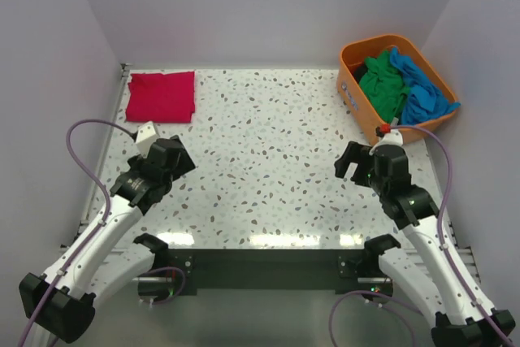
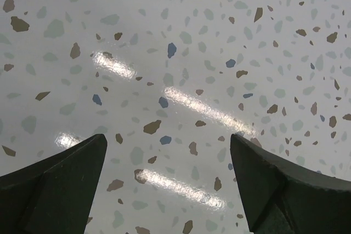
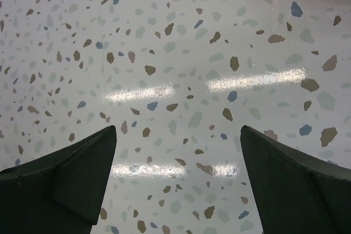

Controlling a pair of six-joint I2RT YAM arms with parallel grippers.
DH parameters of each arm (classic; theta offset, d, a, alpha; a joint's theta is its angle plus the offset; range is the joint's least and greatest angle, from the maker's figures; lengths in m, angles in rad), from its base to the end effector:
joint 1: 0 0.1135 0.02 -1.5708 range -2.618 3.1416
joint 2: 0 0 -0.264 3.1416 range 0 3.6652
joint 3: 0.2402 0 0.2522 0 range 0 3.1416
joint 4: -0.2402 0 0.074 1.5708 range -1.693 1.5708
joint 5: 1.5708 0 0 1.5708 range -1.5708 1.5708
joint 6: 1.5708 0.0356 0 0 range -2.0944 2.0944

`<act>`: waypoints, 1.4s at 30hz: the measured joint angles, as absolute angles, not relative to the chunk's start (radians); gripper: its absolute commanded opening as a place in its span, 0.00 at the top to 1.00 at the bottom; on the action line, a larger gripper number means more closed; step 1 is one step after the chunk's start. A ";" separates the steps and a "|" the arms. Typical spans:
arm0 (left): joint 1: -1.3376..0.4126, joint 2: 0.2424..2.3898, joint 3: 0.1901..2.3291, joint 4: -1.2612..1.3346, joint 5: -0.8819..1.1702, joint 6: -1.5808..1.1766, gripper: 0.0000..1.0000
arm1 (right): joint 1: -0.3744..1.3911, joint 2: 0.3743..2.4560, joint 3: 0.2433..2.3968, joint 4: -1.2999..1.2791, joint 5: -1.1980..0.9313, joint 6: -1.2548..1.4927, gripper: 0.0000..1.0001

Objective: Fold and stack the t-shirts
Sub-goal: Grab the tshirt from the pile

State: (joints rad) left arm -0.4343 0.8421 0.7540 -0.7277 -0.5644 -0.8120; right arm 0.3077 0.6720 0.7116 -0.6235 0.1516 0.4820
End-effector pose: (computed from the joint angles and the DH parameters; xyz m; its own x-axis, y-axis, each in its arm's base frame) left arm 0.1575 -0.0521 0.2729 -0.4713 -0.4573 -0.7542 -0.4636 0.8559 -0.2292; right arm 0.1416 0.0394 0.2873 -0.5486 0.3065 -0.7779 0.0847 0.9460 0.3130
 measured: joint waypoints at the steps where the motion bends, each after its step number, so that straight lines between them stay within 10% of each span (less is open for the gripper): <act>1: -0.434 0.842 0.754 -0.728 -0.567 -0.813 0.00 | 0.308 0.668 0.712 -0.619 0.152 0.484 0.01; 12: -0.434 0.865 0.754 -0.719 -0.569 -0.820 0.00 | 0.308 0.763 0.769 -0.545 0.162 0.513 0.01; 37: -0.434 0.987 0.742 -0.621 -0.526 -0.791 0.00 | -0.183 2.139 2.307 -0.771 0.271 0.139 0.03; 42: -0.434 1.029 0.743 -0.612 -0.526 -0.788 0.00 | -0.224 2.241 2.343 -0.784 0.243 0.079 0.11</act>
